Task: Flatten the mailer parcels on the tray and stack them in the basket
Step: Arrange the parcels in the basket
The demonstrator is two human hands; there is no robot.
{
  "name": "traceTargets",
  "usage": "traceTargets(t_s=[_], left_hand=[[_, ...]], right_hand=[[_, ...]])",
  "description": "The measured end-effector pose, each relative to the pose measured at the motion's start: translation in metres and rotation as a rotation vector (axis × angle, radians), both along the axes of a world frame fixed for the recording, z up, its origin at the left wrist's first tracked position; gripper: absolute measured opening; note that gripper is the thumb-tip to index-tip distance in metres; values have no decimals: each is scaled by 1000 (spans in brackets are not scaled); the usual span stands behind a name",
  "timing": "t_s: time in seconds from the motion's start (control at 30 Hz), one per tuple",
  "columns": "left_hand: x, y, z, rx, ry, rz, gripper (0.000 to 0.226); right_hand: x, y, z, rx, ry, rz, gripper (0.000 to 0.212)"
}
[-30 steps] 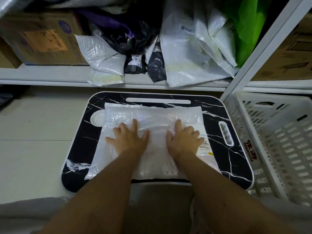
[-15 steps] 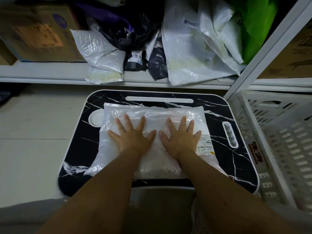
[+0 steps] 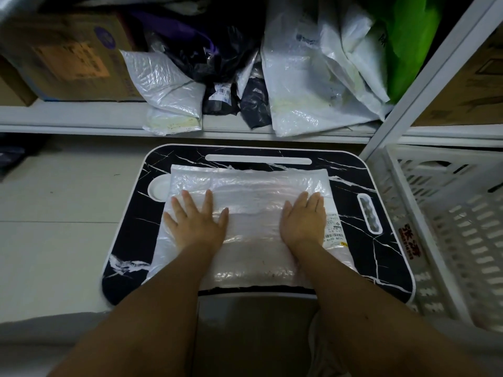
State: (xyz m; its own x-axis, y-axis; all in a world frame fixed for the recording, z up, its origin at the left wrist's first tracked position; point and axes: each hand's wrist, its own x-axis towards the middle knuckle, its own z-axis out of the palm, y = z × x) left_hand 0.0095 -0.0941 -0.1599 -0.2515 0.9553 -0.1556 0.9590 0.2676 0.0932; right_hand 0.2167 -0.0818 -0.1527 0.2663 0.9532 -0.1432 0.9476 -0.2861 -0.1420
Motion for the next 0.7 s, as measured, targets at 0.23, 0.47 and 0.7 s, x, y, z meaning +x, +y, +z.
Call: traceTargets(t_s=[0.23,0.47,0.7], left_hand=[[-24,-22,3,-14,1,63,73],[-30,-29,38,-26,-58,298,59],[-24,-35,60,-103,-251,603,45]], right_hand=[[26,-9,7,113,-11,299,35],[34,-28,53,-28,8,-283,45],[32,-44,71,-115,393,-521,51]])
